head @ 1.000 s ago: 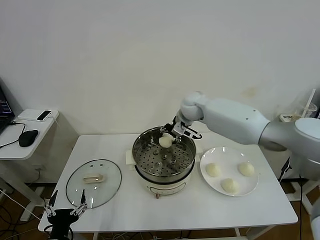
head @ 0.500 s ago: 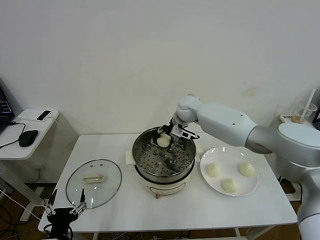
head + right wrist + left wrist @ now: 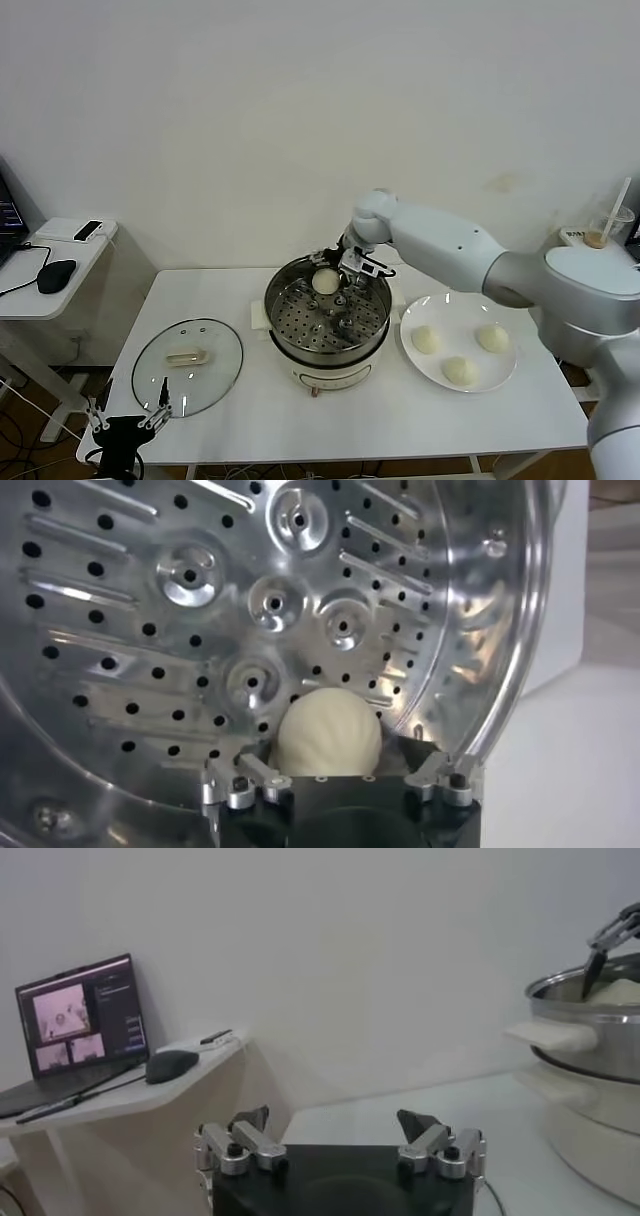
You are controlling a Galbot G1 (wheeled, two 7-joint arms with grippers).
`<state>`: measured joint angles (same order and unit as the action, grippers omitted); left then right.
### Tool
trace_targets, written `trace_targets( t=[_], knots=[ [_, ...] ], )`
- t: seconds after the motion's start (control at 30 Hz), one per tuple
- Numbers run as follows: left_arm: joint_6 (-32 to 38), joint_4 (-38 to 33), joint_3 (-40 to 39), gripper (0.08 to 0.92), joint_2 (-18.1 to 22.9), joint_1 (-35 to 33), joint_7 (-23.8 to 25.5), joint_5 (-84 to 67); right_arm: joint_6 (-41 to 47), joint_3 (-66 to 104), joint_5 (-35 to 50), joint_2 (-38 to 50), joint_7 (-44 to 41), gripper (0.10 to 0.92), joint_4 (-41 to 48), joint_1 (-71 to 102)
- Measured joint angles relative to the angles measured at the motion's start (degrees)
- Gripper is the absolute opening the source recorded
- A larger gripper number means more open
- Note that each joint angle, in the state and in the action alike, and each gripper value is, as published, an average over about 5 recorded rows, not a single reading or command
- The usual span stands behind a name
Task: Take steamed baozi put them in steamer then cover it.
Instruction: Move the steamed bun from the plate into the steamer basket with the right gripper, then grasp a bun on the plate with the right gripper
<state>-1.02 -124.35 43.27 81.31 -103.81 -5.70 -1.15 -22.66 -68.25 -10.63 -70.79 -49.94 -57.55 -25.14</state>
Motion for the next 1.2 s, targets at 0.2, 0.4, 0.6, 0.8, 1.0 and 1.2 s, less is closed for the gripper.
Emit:
trace_targets(
  t=[0.2, 0.4, 0.6, 0.8, 1.0, 1.2],
  knots=[
    [-0.5, -0.6, -0.4, 0.823, -0.4, 0.2, 0.2, -0.2, 10.3, -1.3, 8.2, 5.8, -5.1, 0.823, -8.0, -5.8],
    [-1.1, -1.3, -0.6, 0.823, -1.2, 0.5, 0.5, -0.9, 20.2, -2.5, 14.5, 13.6, -9.1, 0.823, -16.0, -10.6],
    [-1.3, -1.9, -0.4, 0.823, -2.3, 0.8, 0.6, -1.7, 28.2, -2.8, 18.2, 23.8, -11.0, 0.823, -23.9, -12.2],
    [-1.4, -2.2, -0.9, 0.823, -3.3, 1.0, 0.8, -1.8, 32.5, -1.2, 18.7, 33.7, -11.7, 0.823, -29.5, -9.5],
    [-1.6, -2.3, -0.9, 0.823, -3.7, 1.3, 0.9, -1.9, 34.8, 2.1, 17.0, 39.6, -11.7, 0.823, -31.7, -3.6],
    [-1.6, -2.2, -0.8, 0.823, -3.4, 1.1, 0.9, -1.8, 36.0, 7.3, 14.0, 42.0, -11.1, 0.823, -31.6, 4.4]
  ],
)
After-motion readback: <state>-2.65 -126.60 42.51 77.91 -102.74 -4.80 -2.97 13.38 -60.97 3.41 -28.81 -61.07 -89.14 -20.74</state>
